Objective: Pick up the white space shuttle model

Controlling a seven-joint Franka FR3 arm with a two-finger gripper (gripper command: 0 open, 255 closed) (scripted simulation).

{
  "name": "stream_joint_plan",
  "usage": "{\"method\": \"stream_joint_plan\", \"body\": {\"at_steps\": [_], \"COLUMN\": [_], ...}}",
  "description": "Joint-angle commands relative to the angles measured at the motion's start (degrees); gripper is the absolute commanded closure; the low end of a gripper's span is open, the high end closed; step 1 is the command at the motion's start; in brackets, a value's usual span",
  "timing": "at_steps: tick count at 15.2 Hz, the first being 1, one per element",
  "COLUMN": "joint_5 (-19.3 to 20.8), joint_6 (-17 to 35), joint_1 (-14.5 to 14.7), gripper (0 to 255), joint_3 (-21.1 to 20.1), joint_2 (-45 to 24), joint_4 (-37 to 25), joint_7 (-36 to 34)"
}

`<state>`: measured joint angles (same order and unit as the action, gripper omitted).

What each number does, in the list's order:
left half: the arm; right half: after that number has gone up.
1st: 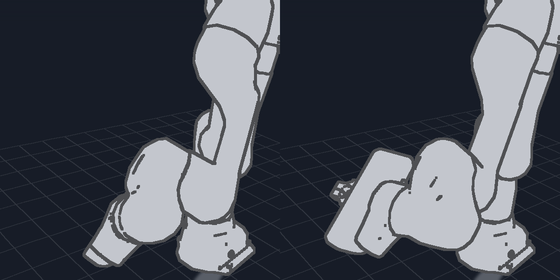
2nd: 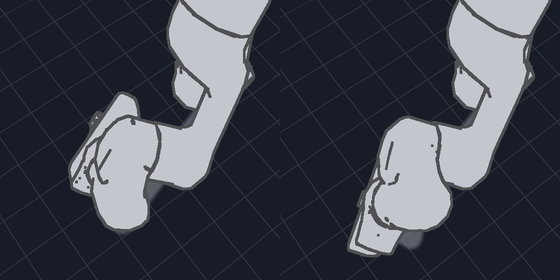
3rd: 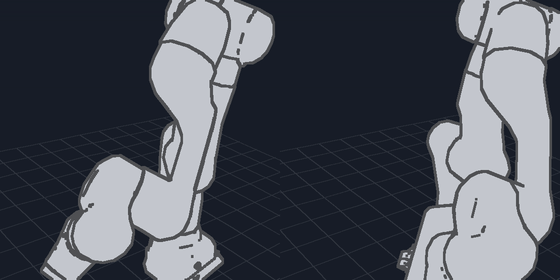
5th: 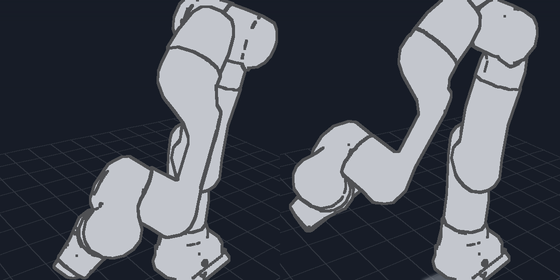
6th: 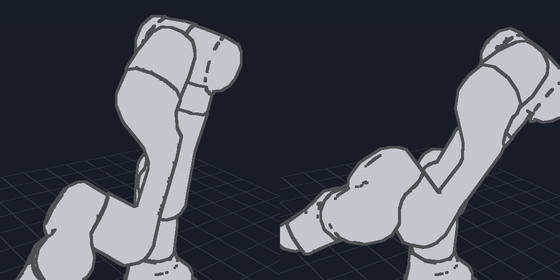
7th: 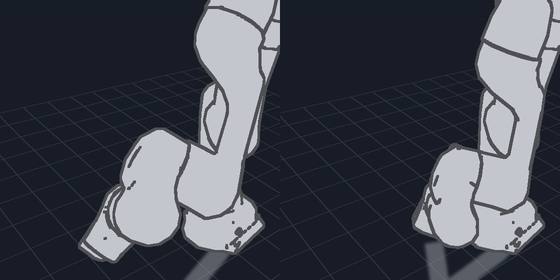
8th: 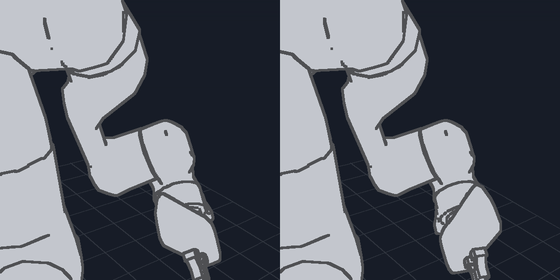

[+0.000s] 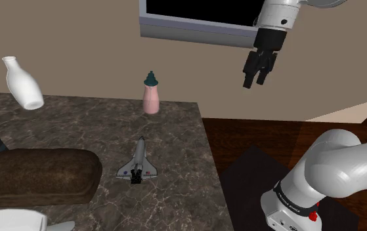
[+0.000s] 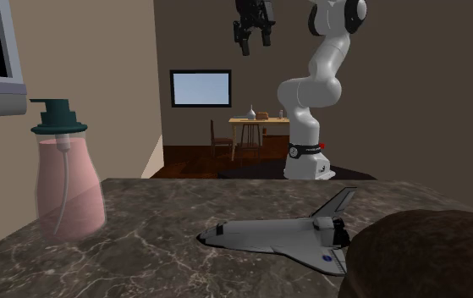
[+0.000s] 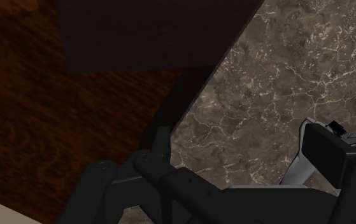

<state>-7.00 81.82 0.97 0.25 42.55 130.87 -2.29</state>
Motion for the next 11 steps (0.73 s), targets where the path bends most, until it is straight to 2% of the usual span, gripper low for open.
{"method": "stream_joint_plan", "body": {"at_steps": [1, 6, 11], "joint_5": [0.00, -3.62, -6.35], "joint_6": [0.00, 7.46, 15.41], "joint_1": [0.00, 0.36, 0.53], "gripper": [0, 0, 0], "joint_3": [0.00, -7.29, -14.72], "joint_2": [0.00, -1.29, -5.54], "joint_4": [0.00, 4.28, 6.18], "joint_7": [0.00, -9.63, -19.17]}}
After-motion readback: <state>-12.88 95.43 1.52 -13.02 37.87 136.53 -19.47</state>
